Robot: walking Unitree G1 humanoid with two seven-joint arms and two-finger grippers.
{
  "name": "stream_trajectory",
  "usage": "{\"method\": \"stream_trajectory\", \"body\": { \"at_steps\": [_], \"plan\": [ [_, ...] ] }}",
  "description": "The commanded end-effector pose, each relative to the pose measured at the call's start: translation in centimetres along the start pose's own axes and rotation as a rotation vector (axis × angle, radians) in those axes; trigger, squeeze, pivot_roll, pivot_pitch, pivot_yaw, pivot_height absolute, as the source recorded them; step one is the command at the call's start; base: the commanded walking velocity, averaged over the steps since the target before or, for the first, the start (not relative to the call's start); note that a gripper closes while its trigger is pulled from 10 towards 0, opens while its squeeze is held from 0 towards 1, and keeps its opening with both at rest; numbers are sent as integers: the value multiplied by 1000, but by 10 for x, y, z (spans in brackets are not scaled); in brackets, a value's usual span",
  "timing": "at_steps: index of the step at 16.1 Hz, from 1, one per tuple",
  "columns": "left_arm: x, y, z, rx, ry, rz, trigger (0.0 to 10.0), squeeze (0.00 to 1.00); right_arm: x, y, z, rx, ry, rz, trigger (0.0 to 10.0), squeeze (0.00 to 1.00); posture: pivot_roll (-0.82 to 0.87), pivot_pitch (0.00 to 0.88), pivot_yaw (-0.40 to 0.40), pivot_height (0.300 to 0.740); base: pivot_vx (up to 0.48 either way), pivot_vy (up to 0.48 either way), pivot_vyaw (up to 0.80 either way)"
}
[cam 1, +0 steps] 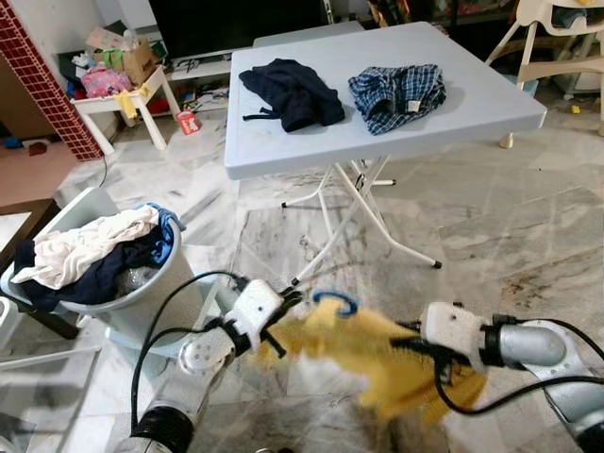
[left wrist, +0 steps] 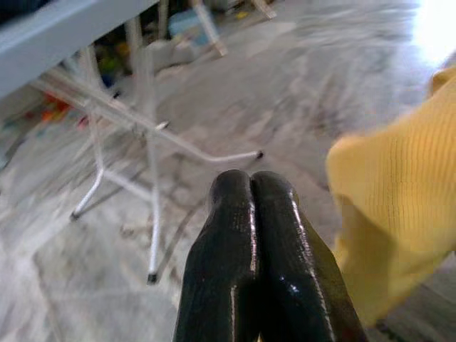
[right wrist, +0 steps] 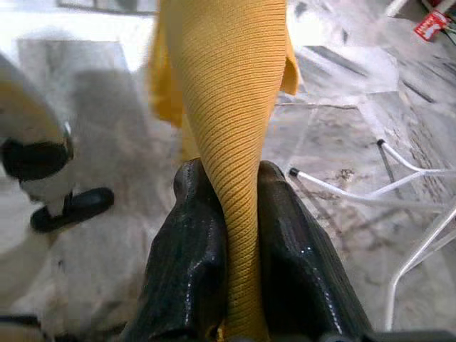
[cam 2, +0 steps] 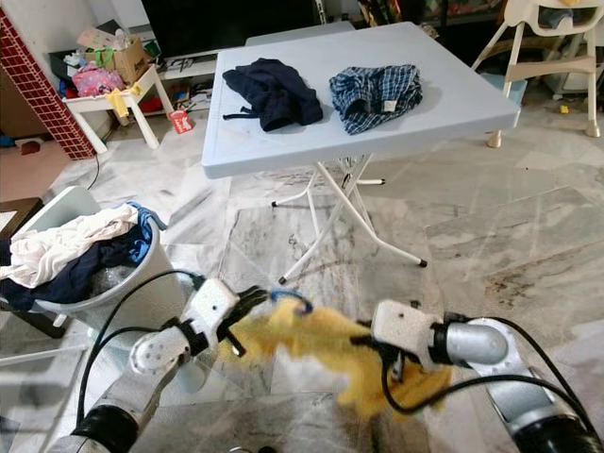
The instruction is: Hang hanger
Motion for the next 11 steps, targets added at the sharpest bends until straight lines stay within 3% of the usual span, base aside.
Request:
{"method": "stream_trajectory", "body": {
  "at_steps": [1,4,7,11],
  "plan": [
    [1,-2,-9,57,-84,-13,10000,0,-6,7,-3,-21,4,-58,10000,0,-194,11,171,740,0,0,0],
    [1,-15,-20,144,-164,-48,10000,0,-12,10,-4,-40,-20,-63,10000,0,-195,8,179,740,0,0,0],
    [-5,-6,-24,108,-220,-149,10000,0,-21,22,4,-88,-69,-92,10000,0,-193,4,178,740,0,0,0],
    [-9,-10,-31,155,-299,-134,10000,0,-23,24,5,-90,-69,-107,10000,0,-193,5,172,740,0,0,0]
  ]
}}
Point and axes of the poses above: a point about 5 cm out from each wrist's last joint towards the gripper, its own z axis pointing out of the wrist towards the gripper, its own y axis along the axis of the wrist's last joint, x = y × z, the point moved 3 cm from there along z, pointing out of the wrist towards the gripper, and after that the axes turned 14 degrees about -z, right-handed, at the moved point
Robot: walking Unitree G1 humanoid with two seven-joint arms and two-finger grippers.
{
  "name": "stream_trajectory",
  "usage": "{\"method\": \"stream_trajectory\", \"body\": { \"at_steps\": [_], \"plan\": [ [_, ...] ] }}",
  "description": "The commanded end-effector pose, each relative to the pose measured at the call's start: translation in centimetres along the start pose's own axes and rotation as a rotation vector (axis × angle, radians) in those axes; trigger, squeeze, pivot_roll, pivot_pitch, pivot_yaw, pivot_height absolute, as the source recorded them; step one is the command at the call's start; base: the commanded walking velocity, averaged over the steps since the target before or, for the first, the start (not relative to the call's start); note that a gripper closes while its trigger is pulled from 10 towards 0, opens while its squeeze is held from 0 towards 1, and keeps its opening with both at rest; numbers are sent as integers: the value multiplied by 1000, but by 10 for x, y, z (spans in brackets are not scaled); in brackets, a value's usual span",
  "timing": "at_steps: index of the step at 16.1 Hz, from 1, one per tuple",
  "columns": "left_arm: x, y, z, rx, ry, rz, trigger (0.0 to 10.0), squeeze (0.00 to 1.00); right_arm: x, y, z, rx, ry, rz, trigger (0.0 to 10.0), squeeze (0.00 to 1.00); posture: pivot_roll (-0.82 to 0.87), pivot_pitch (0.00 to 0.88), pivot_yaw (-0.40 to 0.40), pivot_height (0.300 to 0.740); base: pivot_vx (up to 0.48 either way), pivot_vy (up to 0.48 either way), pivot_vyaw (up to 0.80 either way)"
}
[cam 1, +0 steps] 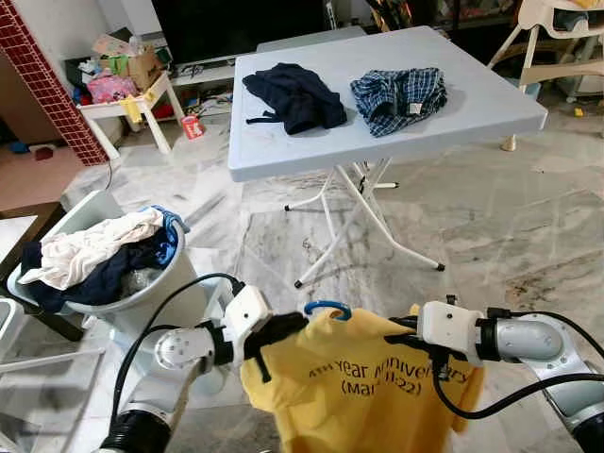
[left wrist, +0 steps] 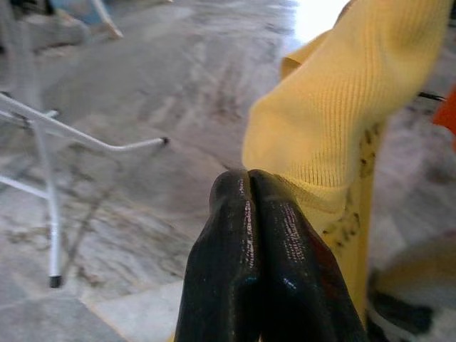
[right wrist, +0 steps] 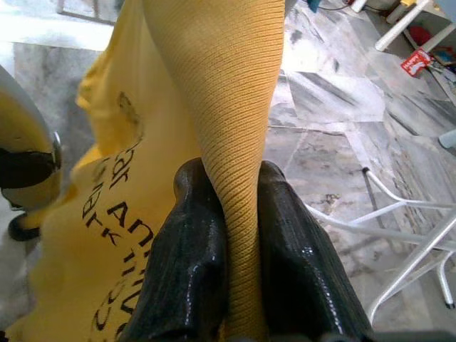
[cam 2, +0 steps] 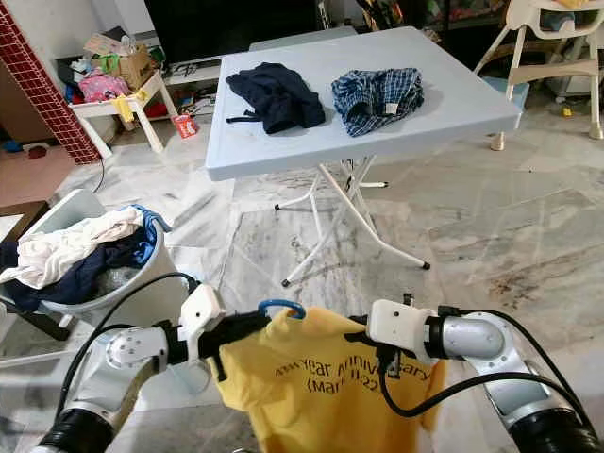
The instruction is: Hang hanger
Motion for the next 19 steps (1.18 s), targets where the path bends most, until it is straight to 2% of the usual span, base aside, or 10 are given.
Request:
{"method": "stream_trajectory", "body": {
  "at_steps": [1,2,4,6,10,12,14,17,18,19],
  "plan": [
    [-4,-6,-8,50,-61,-19,10000,0,-18,11,-2,-41,-56,-47,10000,0,-193,8,171,740,0,0,0],
    [-4,-4,-10,57,-69,-14,10000,0,-19,9,-3,-27,-56,-55,10000,0,-194,9,167,740,0,0,0],
    [13,13,-13,23,16,42,10000,0,-16,1,-4,14,-25,-76,10000,0,-193,10,165,740,0,0,0],
    [18,21,-17,-3,37,42,10000,0,-12,-3,-2,30,-13,-79,10000,0,-188,10,162,740,0,0,0],
    [1,-1,-22,117,-84,13,10000,0,-17,-3,0,30,-15,-89,10000,0,-189,13,166,740,0,0,0],
    [-3,-7,-22,150,-117,-5,10000,0,-21,-1,0,27,-24,-99,10000,0,-193,14,171,740,0,0,0],
    [0,-12,-19,166,-92,16,10000,0,-23,3,0,9,-19,-102,10000,0,-197,13,170,740,0,0,0],
    [8,-12,-16,161,-59,-3,10000,0,-22,11,-8,-20,20,-98,10000,0,-203,11,170,740,0,0,0],
    [11,-9,-15,142,-38,-3,10000,1000,-23,11,-9,-19,19,-98,10000,0,-205,11,171,740,0,0,0],
    [16,-3,-14,107,-6,3,10000,1000,-25,8,-12,-4,12,-103,10000,0,-209,11,171,740,0,0,0]
  ]
}}
Point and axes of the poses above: a point about 5 cm out from each wrist's last joint towards the gripper, its own z axis pointing out of the wrist towards the gripper, its own y axis along the axis of the wrist's last joint, x = y × z, the point moved 3 cm from there along z, pointing out of the wrist towards the gripper, and after that the axes turned 14 degrees about -z, right-handed, at the moved point
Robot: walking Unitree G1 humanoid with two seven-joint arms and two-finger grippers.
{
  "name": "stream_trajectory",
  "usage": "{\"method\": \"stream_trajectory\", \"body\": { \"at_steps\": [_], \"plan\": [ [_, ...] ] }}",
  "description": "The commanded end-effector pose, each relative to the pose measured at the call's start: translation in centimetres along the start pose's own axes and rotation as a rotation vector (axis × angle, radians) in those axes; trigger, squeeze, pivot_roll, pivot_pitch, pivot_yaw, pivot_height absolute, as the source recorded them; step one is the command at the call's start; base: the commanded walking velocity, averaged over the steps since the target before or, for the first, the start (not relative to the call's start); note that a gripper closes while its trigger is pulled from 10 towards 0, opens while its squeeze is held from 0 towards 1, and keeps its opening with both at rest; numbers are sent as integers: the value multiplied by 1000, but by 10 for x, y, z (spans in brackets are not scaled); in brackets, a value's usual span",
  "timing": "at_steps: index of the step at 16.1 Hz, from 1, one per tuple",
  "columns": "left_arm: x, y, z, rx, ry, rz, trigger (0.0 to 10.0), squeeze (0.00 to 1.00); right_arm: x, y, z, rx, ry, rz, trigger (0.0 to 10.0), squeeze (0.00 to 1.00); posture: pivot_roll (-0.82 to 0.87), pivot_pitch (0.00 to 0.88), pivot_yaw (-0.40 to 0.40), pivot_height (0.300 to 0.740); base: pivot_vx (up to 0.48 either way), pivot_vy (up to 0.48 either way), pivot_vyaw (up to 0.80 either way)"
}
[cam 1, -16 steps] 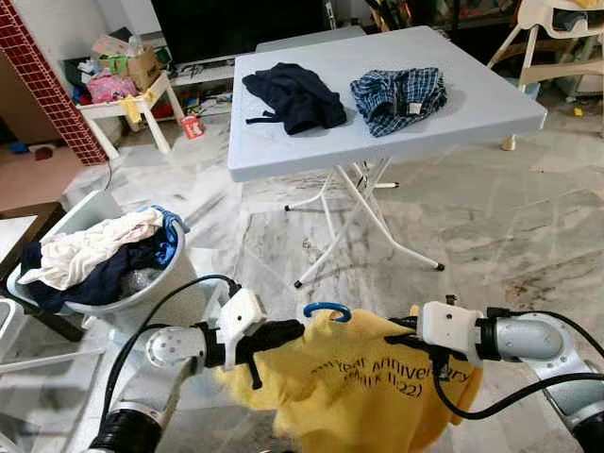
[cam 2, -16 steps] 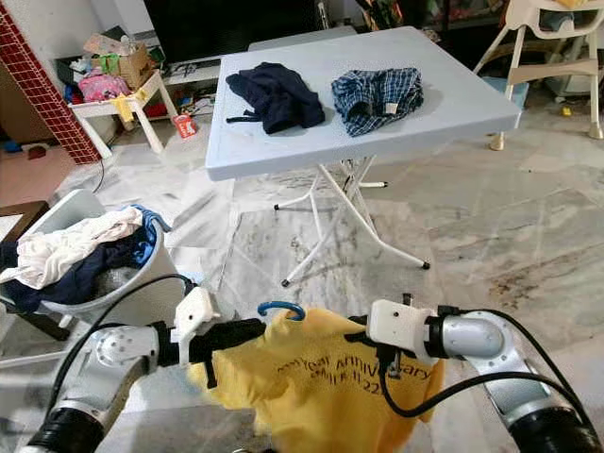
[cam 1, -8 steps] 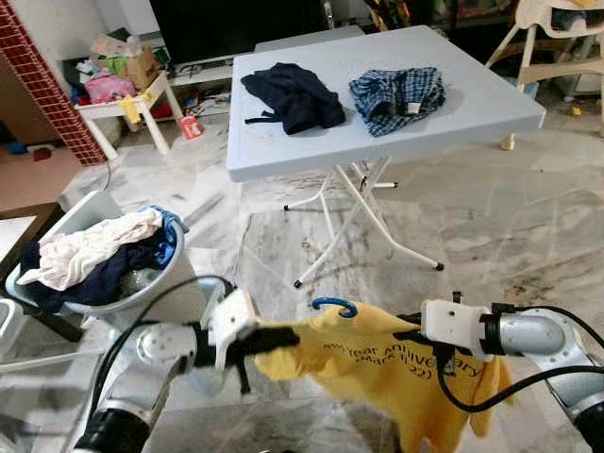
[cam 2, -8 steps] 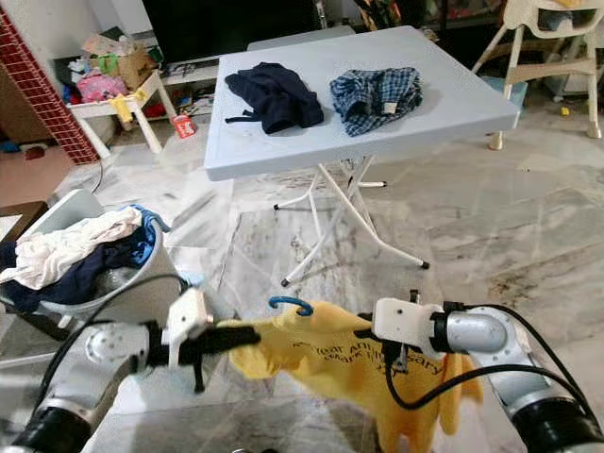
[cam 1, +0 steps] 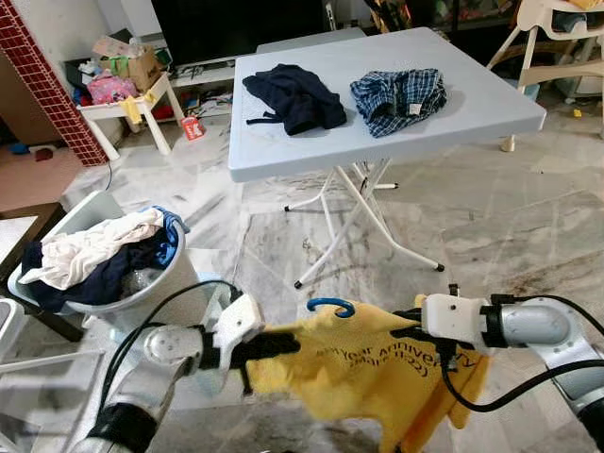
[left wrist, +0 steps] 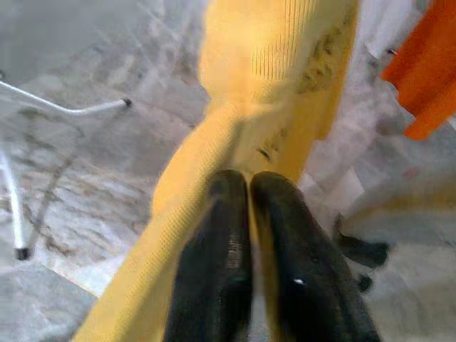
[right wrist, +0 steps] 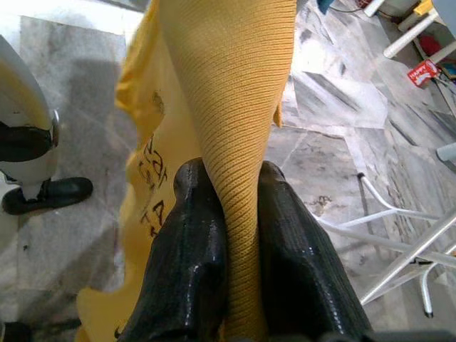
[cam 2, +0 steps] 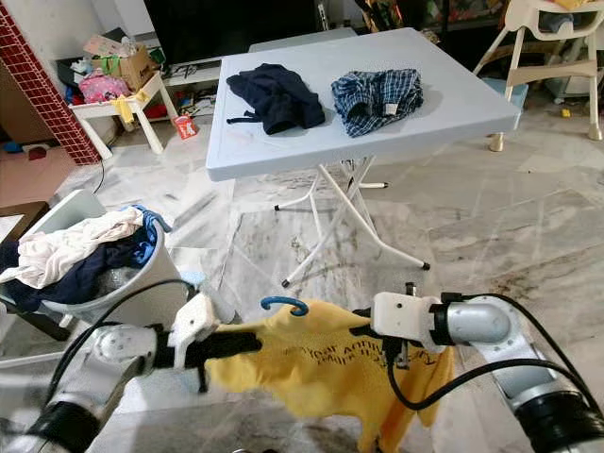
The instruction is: Hang hanger
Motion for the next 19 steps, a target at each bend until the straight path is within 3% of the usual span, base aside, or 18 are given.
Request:
{"method": "stream_trajectory", "body": {
  "at_steps": [1,5,13,19],
  "plan": [
    [10,7,-6,-32,51,15,10000,1000,-11,5,-5,-14,-39,-26,10000,0,-212,10,172,740,0,0,0],
    [11,18,-4,-85,67,48,10000,1000,-7,3,-2,0,-28,-18,10000,0,-205,9,170,740,0,0,0],
    [0,-3,5,-2,1,48,10000,1000,-9,9,3,-27,-31,-18,10000,0,-208,21,173,740,0,0,0],
    [6,-6,6,23,32,70,10000,1000,-5,10,-8,-32,9,-4,10000,0,-215,26,175,740,0,0,0]
  ]
}}
Point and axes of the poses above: a point about 5 cm out from each wrist's last joint towards the gripper, its own z axis pointing out of the wrist towards the gripper, its own y axis along the axis of the wrist's last joint, x = y × z, the point moved 3 cm from there along z, pointing out of the wrist towards the gripper, and after that the axes turned 14 degrees about -z, right-handed, at the moved point
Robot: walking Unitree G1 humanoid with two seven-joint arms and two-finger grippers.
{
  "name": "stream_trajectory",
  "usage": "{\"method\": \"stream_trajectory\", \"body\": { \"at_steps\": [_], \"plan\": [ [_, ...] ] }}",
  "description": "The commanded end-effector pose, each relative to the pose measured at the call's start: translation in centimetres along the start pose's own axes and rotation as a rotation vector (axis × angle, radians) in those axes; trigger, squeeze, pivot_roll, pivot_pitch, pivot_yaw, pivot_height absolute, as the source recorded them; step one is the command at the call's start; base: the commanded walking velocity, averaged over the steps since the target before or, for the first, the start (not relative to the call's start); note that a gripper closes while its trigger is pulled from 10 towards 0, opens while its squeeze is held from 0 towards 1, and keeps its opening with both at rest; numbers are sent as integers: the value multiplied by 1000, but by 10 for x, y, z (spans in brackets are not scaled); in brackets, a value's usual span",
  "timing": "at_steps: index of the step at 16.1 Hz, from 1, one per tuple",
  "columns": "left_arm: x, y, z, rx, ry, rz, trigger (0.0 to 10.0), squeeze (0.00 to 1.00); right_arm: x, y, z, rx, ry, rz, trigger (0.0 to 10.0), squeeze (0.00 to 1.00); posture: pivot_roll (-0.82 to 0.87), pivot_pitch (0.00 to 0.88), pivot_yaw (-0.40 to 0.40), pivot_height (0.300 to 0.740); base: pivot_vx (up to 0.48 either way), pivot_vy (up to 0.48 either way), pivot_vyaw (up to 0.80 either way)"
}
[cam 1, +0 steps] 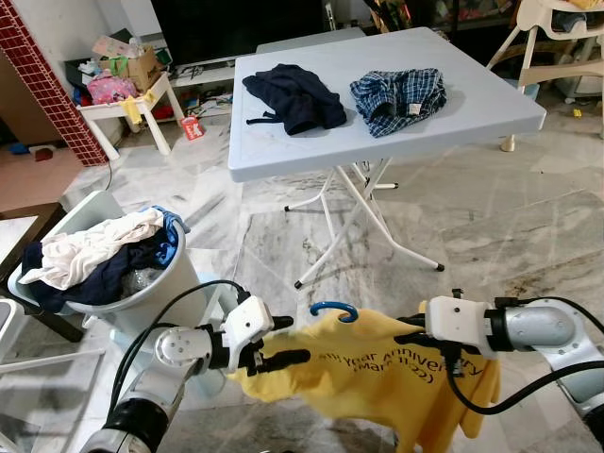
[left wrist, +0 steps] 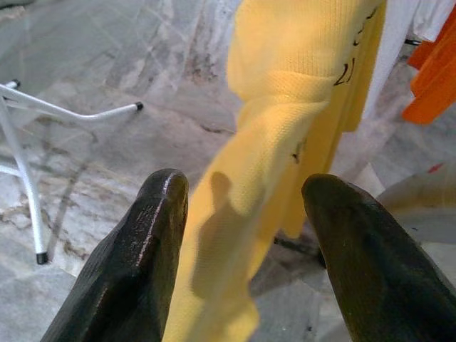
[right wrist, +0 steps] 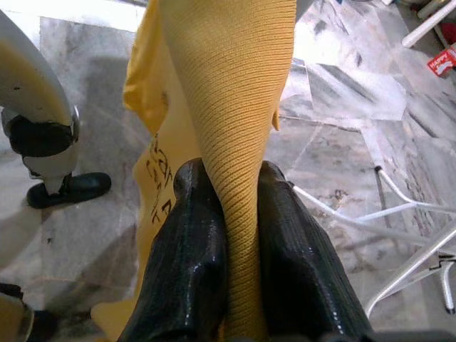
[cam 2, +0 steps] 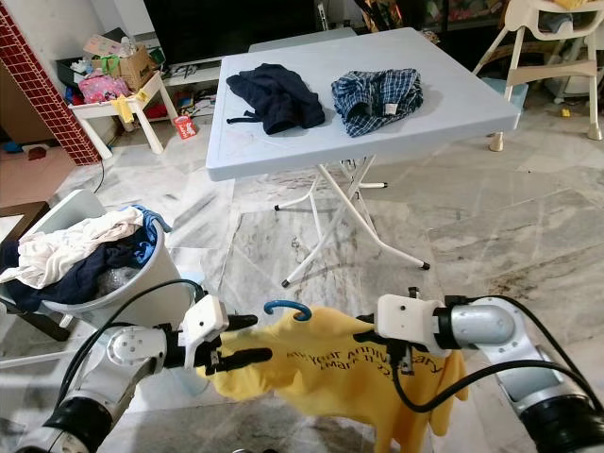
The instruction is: Hang hanger
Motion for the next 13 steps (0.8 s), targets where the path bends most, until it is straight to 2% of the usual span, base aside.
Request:
{"method": "stream_trajectory", "body": {
  "at_steps": [1,3,6,11,12,13],
  "plan": [
    [6,-1,-4,22,22,22,10000,1000,-8,11,-5,-36,-21,-32,10000,0,-216,26,176,740,0,0,0],
    [6,-4,-5,36,24,35,10000,1000,-8,11,-7,-38,-14,-24,10000,0,-219,27,178,740,0,0,0],
    [12,4,-4,12,45,35,10000,1000,-8,11,-7,-33,-15,-26,10000,0,-220,27,181,740,0,0,0],
    [-3,-7,12,62,-34,22,10000,1000,-11,16,-5,-50,-18,-26,10000,0,-220,26,179,740,0,0,0],
    [-6,-9,15,65,-60,3,314,0,-12,16,-4,-51,-19,-26,10000,0,-220,26,178,740,0,0,0],
    [-10,-10,18,71,-86,-18,0,0,-12,17,-5,-57,-19,-25,10000,0,-220,26,178,740,0,0,0]
  ]
}}
Point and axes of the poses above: a point about 5 cm out from each wrist's last joint towards the gripper, its own z axis pointing out of the wrist towards the gripper, its own y axis along the axis of the wrist's last joint, x = y × z, the point moved 3 cm from there along z, pointing out of the wrist towards the gripper, and after that the axes turned 14 degrees about -z, right-handed, at the moved point
